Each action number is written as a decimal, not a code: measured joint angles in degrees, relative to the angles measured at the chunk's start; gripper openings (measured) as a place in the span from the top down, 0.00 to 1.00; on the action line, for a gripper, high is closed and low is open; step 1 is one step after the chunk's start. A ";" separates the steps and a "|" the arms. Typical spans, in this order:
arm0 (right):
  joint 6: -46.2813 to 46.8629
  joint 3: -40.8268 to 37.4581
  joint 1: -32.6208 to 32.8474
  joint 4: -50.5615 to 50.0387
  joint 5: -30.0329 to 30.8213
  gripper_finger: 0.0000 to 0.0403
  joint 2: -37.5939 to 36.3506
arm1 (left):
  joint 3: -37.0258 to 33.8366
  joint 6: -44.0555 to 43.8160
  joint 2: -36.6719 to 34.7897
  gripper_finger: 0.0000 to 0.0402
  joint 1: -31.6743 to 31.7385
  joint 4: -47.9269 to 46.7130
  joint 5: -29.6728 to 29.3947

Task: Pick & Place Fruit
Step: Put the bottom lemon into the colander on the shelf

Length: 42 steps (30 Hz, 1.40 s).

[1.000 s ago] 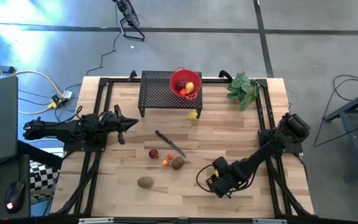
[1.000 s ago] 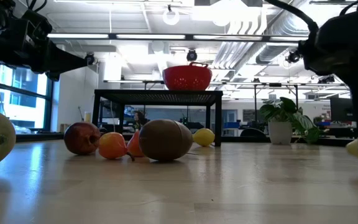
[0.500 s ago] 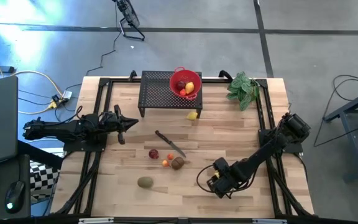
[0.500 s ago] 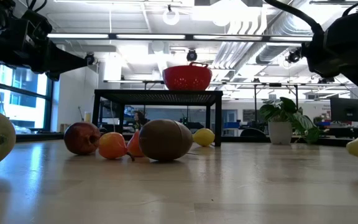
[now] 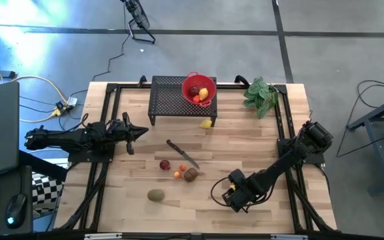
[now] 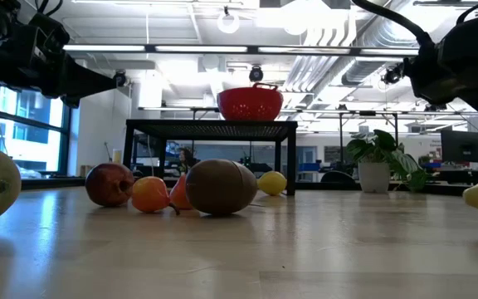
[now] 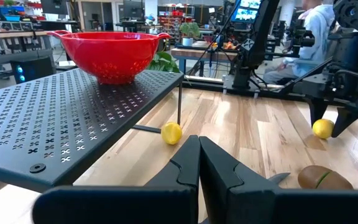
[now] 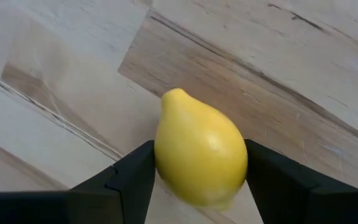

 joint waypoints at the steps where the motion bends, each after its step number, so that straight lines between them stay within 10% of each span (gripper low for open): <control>1: 0.00 0.00 0.00 0.00 0.01 0.47 0.00 | 0.00 0.00 0.00 1.00 0.00 0.00 0.01; 27: -1.96 0.02 -0.41 1.36 0.13 0.47 0.00 | 0.00 0.00 -0.02 1.00 0.02 0.00 -0.01; 42: -19.62 0.02 -8.16 9.98 1.55 0.49 0.00 | 0.00 0.00 -0.01 1.00 0.01 0.00 0.00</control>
